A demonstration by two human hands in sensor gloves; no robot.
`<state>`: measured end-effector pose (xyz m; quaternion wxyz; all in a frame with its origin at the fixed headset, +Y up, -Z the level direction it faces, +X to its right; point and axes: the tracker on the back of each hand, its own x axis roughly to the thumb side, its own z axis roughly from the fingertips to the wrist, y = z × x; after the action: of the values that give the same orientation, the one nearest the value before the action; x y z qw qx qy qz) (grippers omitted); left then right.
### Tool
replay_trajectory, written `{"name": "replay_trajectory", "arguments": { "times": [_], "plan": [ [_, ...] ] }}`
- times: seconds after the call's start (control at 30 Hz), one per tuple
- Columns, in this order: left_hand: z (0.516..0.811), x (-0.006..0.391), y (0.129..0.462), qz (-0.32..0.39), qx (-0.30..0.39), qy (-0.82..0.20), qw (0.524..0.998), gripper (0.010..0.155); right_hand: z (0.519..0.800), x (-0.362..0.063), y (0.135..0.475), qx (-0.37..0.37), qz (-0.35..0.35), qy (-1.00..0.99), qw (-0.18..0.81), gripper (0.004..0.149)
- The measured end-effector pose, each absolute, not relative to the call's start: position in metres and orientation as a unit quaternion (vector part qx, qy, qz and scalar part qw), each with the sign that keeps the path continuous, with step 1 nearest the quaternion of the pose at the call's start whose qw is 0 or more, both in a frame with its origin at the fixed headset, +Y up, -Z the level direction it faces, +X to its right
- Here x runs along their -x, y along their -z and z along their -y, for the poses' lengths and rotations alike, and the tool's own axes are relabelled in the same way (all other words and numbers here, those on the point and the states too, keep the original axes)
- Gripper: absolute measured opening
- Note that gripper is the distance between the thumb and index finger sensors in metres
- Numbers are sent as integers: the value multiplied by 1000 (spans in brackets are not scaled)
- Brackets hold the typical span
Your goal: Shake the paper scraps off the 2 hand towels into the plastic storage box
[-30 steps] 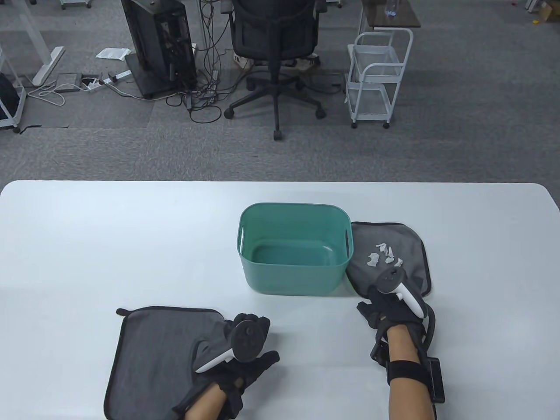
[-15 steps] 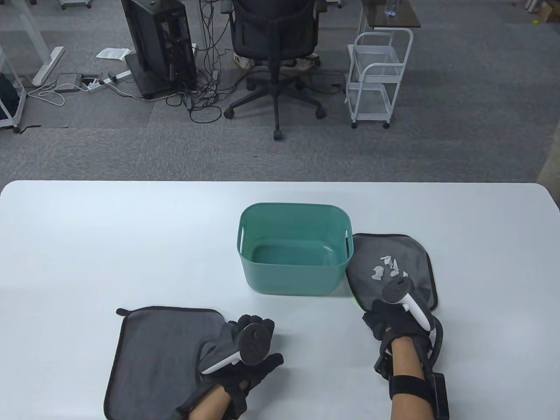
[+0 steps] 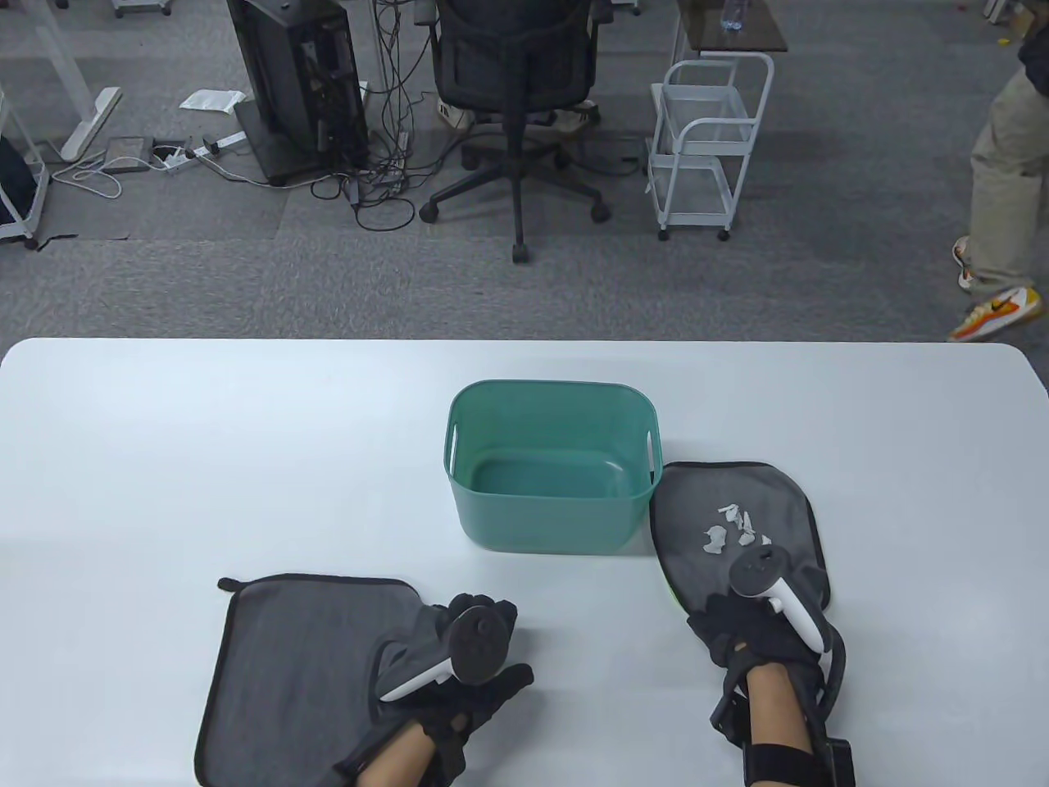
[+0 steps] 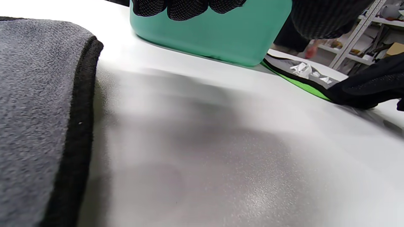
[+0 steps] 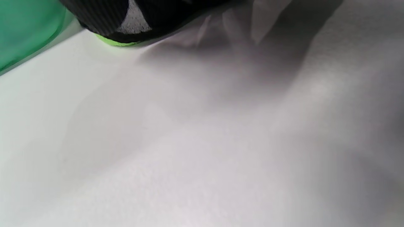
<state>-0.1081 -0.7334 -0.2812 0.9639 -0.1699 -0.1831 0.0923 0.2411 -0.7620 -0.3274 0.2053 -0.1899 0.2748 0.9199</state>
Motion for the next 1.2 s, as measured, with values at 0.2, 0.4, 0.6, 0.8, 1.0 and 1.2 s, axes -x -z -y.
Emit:
{"name": "replay_trajectory", "arguments": {
  "times": [0.2,0.4,0.6,0.8,1.0,1.2],
  "plan": [
    [736,113,284,170,176,-98,965,78,760,-240,308,185,-291,-917,199,57],
    [737,114,284,167,174,-101,965,78,757,-237,300,190,-321,-909,185,56],
    [736,115,285,165,167,-100,967,78,752,-231,298,179,-309,-919,168,55],
    [737,117,286,158,166,-96,969,78,750,-223,293,168,-308,-925,147,57],
    [737,114,287,157,165,-97,969,78,746,-224,288,163,-320,-919,162,56],
    [737,106,286,161,167,-104,967,78,743,-219,284,143,-320,-925,148,56]
  ]
}}
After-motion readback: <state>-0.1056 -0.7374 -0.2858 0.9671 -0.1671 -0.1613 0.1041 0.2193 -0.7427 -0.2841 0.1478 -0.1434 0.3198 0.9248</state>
